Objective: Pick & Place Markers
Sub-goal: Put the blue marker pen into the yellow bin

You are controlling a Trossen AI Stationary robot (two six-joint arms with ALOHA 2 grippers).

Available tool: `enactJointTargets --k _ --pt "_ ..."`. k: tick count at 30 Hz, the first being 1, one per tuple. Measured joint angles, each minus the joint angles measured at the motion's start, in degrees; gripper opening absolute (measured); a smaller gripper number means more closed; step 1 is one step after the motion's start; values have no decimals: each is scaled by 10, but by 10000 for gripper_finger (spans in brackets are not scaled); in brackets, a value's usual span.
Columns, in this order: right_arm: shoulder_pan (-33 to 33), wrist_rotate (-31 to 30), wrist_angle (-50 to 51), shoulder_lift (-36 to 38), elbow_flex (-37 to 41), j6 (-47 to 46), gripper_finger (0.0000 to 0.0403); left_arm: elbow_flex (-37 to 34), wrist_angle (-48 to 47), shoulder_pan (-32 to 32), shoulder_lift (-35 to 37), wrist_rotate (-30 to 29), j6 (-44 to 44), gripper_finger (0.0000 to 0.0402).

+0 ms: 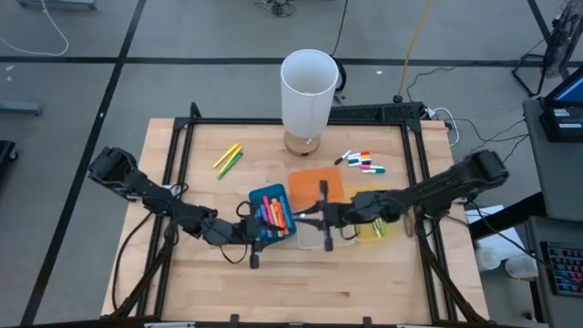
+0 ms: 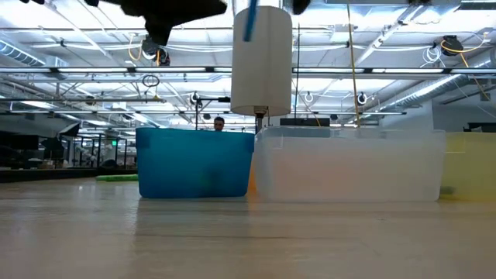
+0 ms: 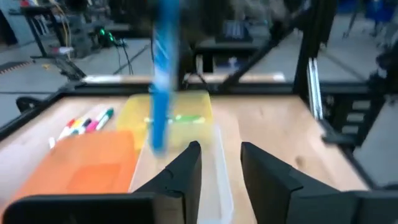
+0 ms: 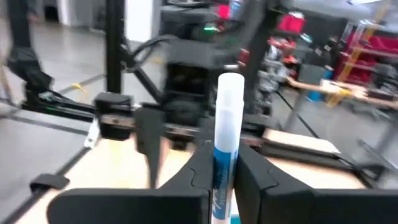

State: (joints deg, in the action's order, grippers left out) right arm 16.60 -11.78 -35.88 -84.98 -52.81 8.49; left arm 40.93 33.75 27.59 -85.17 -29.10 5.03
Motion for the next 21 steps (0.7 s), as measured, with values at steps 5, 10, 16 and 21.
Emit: enactJointTargets --k 5,10,16,21 --pt "25 -17 181 125 45 -70 24 0 -77 2 6 -35 45 119" --pt "65 -62 276 256 150 -182 24 0 -115 1 6 -50 95 107" --pt "102 -131 274 393 285 -233 24 0 -114 -5 6 -51 106 97" --pt "101 -154 306 476 336 -226 24 0 -115 -10 6 -51 106 104"
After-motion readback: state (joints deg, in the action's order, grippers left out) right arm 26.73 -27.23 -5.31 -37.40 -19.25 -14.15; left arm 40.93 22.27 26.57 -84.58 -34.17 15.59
